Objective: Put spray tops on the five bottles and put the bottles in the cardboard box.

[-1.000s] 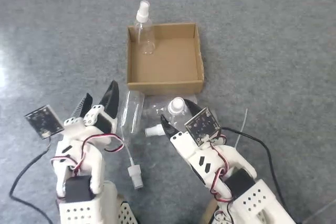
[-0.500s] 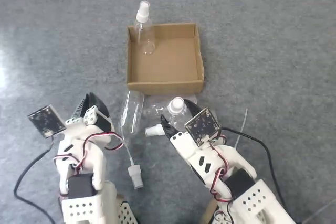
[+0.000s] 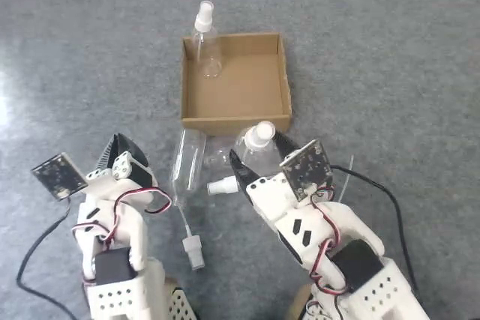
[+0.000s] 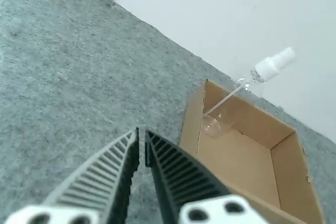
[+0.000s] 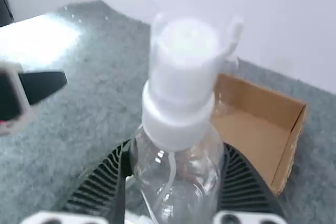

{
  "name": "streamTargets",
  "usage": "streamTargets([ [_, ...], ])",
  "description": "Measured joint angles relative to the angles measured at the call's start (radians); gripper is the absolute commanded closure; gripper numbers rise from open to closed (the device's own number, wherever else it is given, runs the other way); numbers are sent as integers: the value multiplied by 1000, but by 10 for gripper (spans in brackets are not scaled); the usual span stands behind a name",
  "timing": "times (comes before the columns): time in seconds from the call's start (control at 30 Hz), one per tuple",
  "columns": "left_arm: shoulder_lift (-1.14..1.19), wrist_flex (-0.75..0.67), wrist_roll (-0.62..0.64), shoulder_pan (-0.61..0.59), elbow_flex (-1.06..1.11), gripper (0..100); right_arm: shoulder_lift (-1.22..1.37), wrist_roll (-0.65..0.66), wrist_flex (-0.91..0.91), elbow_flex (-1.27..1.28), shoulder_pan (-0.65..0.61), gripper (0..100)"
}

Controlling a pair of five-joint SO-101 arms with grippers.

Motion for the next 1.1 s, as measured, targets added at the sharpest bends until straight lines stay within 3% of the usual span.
streamTargets([
  [0.27,0,0,0,-6,0,987,37,32,6,-75,2,887],
  [0.5,0,-110,0,-71,37,987,253,34,6,-233,2,887],
  [1.1,0,-121,0,-78,37,986,697,34,6,-535,0,887],
])
